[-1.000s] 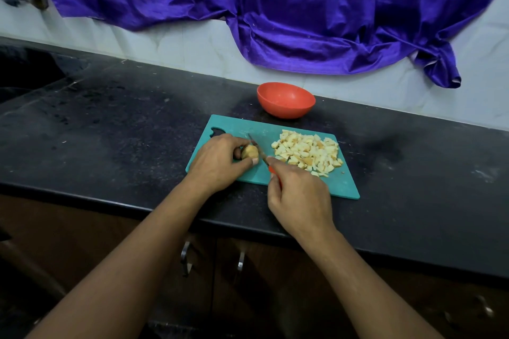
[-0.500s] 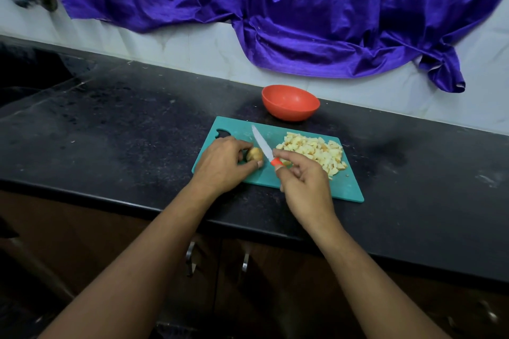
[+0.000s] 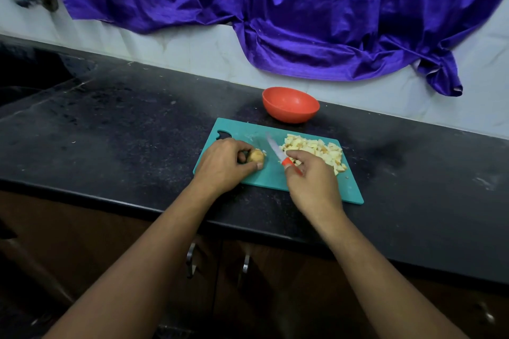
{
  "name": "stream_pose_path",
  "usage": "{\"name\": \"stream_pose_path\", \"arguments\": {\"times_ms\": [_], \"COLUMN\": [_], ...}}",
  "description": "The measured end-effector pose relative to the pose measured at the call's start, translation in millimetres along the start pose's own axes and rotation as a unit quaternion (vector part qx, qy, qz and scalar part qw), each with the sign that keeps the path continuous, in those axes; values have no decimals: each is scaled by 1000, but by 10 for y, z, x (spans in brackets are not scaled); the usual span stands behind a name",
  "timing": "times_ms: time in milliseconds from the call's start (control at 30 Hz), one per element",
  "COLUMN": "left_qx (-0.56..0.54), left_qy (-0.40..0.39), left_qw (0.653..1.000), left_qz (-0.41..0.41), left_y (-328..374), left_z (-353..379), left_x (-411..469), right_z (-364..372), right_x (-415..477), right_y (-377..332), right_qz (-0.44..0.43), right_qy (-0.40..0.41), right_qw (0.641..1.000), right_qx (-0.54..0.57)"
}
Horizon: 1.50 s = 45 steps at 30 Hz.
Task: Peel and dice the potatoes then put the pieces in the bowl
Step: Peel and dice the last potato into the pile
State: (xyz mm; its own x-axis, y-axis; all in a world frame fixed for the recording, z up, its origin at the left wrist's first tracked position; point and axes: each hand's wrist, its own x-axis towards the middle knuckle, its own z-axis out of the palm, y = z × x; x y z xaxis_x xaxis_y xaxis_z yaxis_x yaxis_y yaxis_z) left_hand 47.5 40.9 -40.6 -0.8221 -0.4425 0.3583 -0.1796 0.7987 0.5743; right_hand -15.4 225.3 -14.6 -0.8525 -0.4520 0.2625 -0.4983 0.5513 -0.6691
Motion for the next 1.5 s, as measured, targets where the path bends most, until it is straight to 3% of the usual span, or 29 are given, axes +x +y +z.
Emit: {"name": "stream_pose_path", "arguments": {"times_ms": [133, 400, 800, 1000, 1133, 1500], "left_qx": [-7, -36, -70, -71, -70, -74], "left_qy": [-5, 3, -31, -21, -21, -31], "left_qw": [1000, 999, 996, 995, 995, 995], "left_qz": [-7, -27, -52, -61, -60, -55], "left_y": [-7, -18, -56, -57, -75, -72], "left_z": [1, 4, -16, 6, 6, -23], "left_x": [7, 20, 70, 61, 58, 60], "right_z": [48, 93, 88, -66, -150, -24], "right_x": [-133, -171, -196, -72, -5, -88], "right_y": [-119, -117, -149, -198, -355, -538], "right_qz": [-98, -152, -160, -73, -67, -99], "right_qy": [-38, -37, -61, -51, -52, -95], "right_qw": [980, 961, 950, 977, 983, 956], "right_qx": [-171, -228, -262, -193, -164, -258]}}
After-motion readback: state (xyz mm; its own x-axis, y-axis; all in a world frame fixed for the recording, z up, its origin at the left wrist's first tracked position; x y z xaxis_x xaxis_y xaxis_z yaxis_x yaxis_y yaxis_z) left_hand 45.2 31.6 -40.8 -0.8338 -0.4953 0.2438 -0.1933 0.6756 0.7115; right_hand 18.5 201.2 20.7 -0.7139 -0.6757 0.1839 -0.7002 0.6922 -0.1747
